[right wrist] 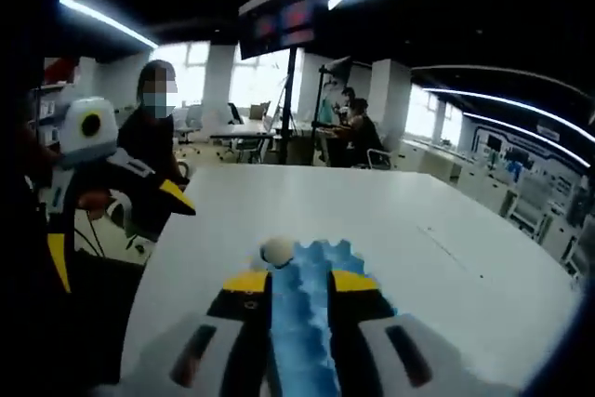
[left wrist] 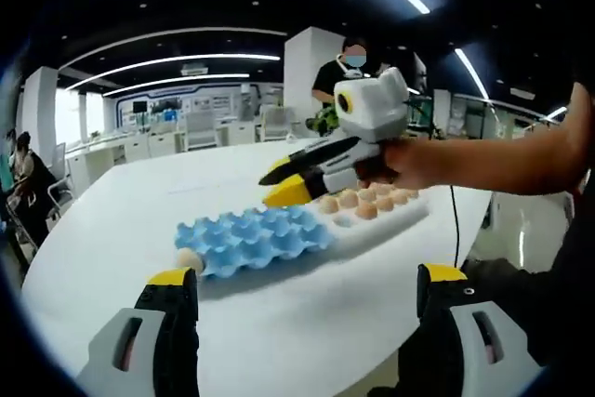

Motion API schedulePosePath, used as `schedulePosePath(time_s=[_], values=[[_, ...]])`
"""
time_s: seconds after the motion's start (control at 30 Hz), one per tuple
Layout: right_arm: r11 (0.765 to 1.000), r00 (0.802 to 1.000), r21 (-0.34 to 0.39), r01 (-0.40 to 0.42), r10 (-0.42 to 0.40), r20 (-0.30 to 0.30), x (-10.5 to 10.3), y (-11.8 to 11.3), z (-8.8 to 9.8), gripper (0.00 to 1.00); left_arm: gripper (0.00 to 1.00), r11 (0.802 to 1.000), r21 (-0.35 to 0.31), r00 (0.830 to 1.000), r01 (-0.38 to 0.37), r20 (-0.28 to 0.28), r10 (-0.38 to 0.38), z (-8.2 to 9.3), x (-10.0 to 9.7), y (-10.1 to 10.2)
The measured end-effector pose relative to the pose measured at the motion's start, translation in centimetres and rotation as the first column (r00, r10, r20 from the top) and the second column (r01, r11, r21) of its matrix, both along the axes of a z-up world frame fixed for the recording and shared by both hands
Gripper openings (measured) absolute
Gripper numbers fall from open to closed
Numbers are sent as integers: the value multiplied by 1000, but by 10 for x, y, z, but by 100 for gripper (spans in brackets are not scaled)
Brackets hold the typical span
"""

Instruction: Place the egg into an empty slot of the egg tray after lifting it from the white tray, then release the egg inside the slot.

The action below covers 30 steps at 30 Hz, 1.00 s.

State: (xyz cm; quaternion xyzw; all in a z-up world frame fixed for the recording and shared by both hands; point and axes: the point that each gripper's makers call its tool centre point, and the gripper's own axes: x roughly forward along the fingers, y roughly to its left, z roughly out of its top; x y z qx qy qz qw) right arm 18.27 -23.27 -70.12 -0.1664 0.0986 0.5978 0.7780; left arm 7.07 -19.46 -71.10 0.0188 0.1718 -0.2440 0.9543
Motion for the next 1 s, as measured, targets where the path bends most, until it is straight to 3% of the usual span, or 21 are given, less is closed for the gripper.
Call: schedulePosePath(time_s=[0.17,0.43,0.5,0.63,0.7,0.73,0.87,0.97,1.0], values=[[996,996,-38,81,-79,41,-3,-56,-8,24,100,1000,5,1000,14,-5,-14,0,4,-5],[965,965,-43,260,-260,-17,3,-132,-19,24,100,1000,13,1000,26,-11,-26,0,10,-8],[951,953,-83,297,-300,-30,6,-147,-29,24,100,999,11,999,32,-14,-32,0,11,-11],[939,943,-108,325,-331,-38,11,-157,-37,24,100,999,18,999,47,-18,-47,0,13,-15],[935,935,-118,335,-345,-81,13,-158,-43,24,100,998,19,999,52,-18,-51,0,14,-17],[931,928,-148,335,-352,-118,12,-158,-50,23,100,998,19,998,52,-18,-52,0,14,-17],[920,929,-219,325,-354,-109,17,-154,-63,23,100,999,18,999,48,-20,-47,0,15,-17],[884,920,-342,317,-374,-115,17,-160,-80,23,100,999,17,999,44,-25,-43,-1,14,-16],[888,922,-342,306,-366,-126,16,-155,-80,24,100,999,19,999,42,-25,-42,-1,13,-16]])
